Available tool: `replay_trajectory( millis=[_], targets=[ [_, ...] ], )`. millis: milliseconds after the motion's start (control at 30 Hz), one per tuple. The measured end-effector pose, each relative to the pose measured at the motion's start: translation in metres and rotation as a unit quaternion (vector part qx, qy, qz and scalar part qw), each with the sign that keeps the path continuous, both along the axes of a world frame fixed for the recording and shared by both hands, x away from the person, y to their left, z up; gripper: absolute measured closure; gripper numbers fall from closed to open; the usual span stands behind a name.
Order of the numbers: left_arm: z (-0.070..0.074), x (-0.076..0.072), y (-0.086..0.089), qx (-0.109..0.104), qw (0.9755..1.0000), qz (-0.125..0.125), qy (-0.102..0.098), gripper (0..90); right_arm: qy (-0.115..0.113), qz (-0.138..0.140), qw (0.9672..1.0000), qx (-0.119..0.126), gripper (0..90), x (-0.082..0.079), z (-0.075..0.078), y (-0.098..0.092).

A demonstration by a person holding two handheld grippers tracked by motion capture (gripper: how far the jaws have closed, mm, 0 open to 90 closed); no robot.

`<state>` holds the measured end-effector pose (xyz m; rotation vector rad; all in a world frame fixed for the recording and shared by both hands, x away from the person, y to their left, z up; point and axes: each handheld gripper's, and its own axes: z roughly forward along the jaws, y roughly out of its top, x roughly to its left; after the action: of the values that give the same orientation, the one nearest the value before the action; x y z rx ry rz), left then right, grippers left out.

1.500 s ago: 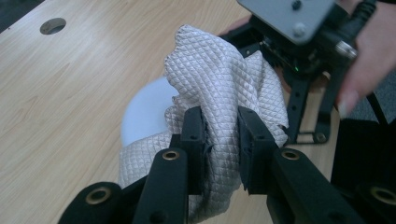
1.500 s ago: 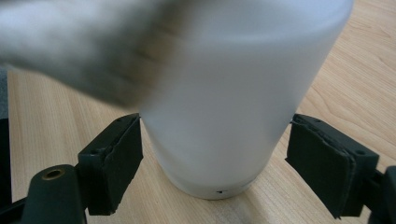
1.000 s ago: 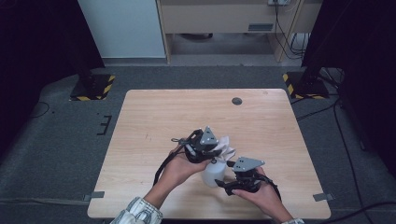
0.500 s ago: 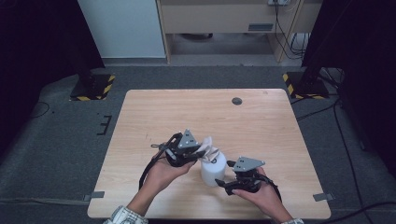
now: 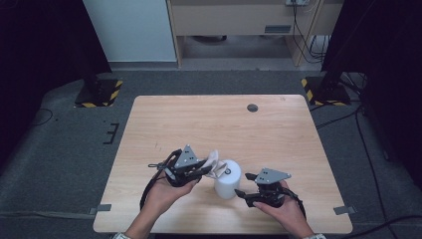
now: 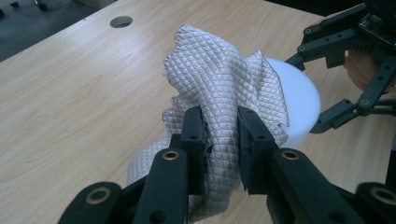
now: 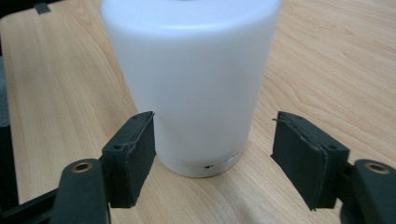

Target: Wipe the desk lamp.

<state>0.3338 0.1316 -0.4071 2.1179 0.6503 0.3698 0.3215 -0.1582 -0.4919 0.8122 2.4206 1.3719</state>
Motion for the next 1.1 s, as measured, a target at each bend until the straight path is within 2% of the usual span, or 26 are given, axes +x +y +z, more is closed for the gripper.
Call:
replay_trajectory(
  millis=[167, 233, 267, 467, 533, 733, 800, 967, 1100],
  targets=[
    [-0.002, -0.002, -0.001, 0.004, 1.0000, 0.000, -0.004, 74.2, -0.006, -0.003, 0.9999, 0.011, 29.7, -0.003, 0.006, -0.004],
    [-0.003, 0.004, -0.001, 0.001, 1.0000, 0.004, 0.002, 74.1, -0.006, -0.002, 0.9999, 0.016, 29.1, -0.004, 0.009, -0.004],
    [-0.003, 0.006, -0.001, -0.003, 1.0000, 0.005, 0.004, 74.1, -0.009, 0.000, 0.9998, 0.016, 25.8, -0.005, 0.010, -0.002],
    [0.007, 0.018, -0.007, -0.010, 0.9999, -0.003, -0.005, 74.2, -0.009, 0.008, 0.9999, 0.012, 21.7, -0.006, 0.009, 0.006],
    [0.006, 0.022, -0.010, -0.012, 0.9999, -0.005, -0.002, 74.2, -0.008, 0.009, 0.9999, 0.011, 21.2, -0.005, 0.009, 0.008],
    [-0.007, 0.033, -0.019, 0.009, 0.9999, -0.004, 0.012, 74.2, -0.012, 0.015, 0.9997, 0.013, 20.3, -0.007, 0.009, 0.013],
    [-0.010, 0.036, -0.020, 0.008, 0.9999, -0.003, 0.012, 74.2, -0.012, 0.016, 0.9997, 0.013, 20.1, -0.007, 0.009, 0.015],
    [-0.015, 0.039, -0.017, 0.014, 0.9999, -0.002, 0.008, 74.2, -0.009, 0.014, 0.9998, 0.006, 18.4, -0.005, 0.006, 0.019],
    [-0.026, 0.043, -0.012, 0.021, 0.9995, 0.007, 0.022, 74.2, -0.007, 0.011, 0.9999, 0.003, 18.9, -0.002, 0.004, 0.021]
  ],
)
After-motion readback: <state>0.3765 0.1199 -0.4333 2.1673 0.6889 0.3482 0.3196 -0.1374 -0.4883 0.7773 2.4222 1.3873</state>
